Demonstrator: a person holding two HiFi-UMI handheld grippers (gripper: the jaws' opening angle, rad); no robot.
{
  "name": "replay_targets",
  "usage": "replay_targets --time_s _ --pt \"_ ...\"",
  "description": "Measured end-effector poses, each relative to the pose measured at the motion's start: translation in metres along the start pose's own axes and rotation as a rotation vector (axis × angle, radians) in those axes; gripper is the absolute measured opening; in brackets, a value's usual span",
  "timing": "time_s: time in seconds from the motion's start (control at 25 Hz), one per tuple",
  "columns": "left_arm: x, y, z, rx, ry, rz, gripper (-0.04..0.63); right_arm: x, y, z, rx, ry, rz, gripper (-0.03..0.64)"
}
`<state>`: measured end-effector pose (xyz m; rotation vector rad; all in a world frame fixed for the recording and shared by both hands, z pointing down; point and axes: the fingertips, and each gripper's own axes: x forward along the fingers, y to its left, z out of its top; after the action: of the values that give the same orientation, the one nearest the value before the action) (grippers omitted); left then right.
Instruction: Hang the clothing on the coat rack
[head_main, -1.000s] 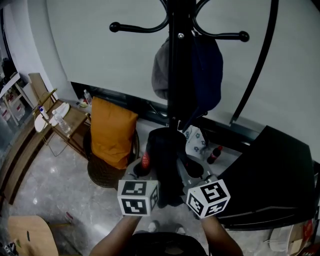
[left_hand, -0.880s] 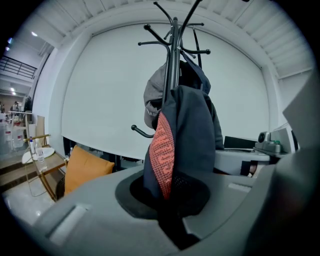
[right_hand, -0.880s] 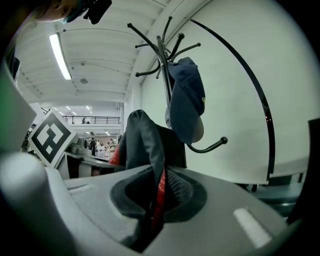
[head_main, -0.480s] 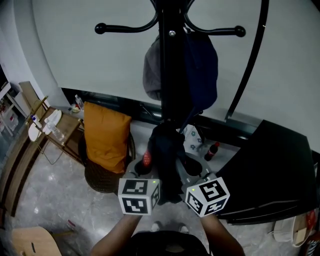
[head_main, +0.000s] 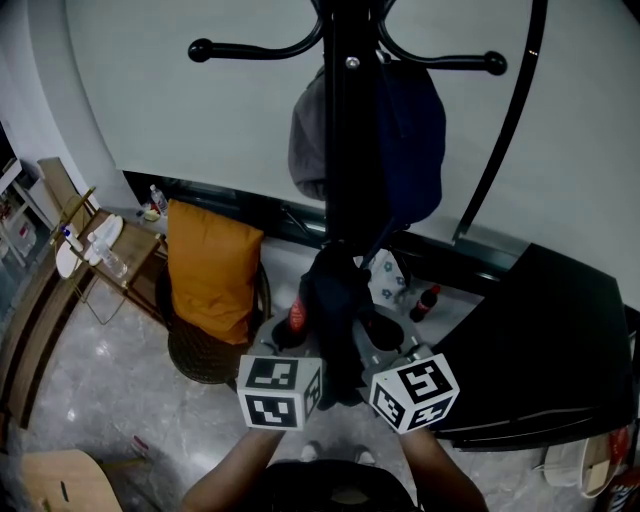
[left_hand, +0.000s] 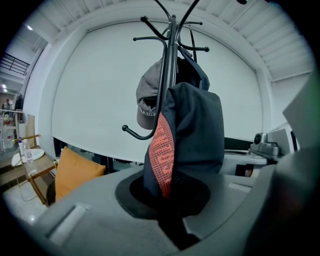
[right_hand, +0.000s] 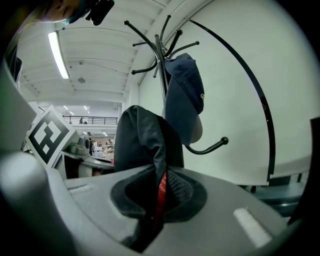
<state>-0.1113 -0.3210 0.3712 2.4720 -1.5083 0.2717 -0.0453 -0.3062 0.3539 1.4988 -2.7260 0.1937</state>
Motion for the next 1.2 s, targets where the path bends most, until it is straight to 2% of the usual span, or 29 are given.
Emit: replay_targets --time_s 1.2 --pt "0.006 0.011 -0.023 -0.034 0.049 0.044 0.026 0.014 -0.001 -0.025 0.041 0.054 0.014 0.031"
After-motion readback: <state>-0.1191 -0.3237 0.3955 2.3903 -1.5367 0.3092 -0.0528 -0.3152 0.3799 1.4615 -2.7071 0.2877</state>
